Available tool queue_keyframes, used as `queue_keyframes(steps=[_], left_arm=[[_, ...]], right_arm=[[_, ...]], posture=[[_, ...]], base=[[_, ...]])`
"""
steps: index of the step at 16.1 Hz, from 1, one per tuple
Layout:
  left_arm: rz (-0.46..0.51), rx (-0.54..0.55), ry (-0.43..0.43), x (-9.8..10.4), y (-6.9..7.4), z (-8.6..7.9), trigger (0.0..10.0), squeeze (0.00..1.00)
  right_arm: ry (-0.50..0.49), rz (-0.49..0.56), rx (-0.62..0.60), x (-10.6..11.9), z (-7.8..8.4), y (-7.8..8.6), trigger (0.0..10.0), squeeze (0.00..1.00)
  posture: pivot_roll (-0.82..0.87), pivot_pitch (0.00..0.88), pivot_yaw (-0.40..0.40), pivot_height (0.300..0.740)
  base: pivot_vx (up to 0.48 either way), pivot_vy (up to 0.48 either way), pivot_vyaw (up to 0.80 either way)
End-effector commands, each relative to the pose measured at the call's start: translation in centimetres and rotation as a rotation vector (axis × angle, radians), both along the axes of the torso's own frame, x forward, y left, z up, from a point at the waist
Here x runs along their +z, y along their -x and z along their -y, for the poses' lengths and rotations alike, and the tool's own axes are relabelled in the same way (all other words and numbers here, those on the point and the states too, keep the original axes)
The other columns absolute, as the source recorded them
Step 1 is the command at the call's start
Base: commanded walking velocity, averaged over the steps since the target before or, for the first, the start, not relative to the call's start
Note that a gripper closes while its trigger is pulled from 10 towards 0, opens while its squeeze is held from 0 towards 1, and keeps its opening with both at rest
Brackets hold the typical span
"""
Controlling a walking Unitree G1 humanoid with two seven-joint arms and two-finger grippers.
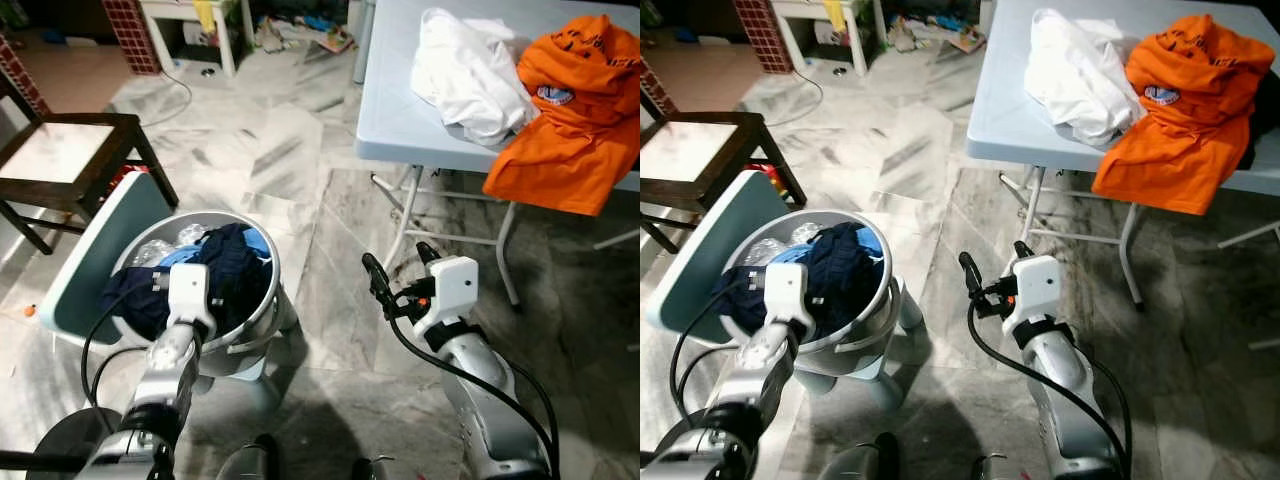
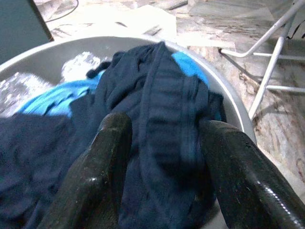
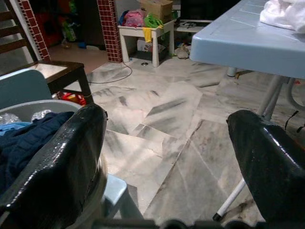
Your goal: Hang hanger
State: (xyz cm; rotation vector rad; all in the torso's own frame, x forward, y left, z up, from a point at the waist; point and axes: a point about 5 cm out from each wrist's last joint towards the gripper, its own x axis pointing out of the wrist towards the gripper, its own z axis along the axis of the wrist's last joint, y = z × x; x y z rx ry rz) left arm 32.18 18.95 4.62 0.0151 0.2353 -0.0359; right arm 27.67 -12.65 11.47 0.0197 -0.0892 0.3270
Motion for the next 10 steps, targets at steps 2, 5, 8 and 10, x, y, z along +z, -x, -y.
queue_keyframes(steps=[2,5,8,10], left_arm=[[-0.026,0.029,0.007,-0.4,0.1,-0.5,10.0,0.00],[-0.083,0.054,0.009,-1.1,0.1,0.0,10.0,1.00],[-0.107,0.072,0.012,-1.3,-0.2,0.3,10.0,1.00],[-0.163,0.085,-0.023,-1.6,-0.3,0.3,10.0,0.59]], right_arm=[[0.010,-0.006,0.000,0.1,0.2,0.4,10.0,0.00],[0.015,-0.024,0.014,0.1,-0.1,1.2,10.0,0.00],[0.035,-0.030,0.027,0.4,-0.1,1.8,10.0,0.00],[0.048,-0.037,0.025,0.6,0.2,1.9,10.0,0.00]], posture=[[-0.07,0.237,-0.008,0.740],[-0.10,0.280,-0.034,0.740],[-0.13,0.308,-0.052,0.740],[-0.15,0.310,-0.059,0.740]], base=[[0.000,0.000,0.00],[0.000,0.000,0.00],[0.000,0.000,0.00],[0.000,0.000,0.00]])
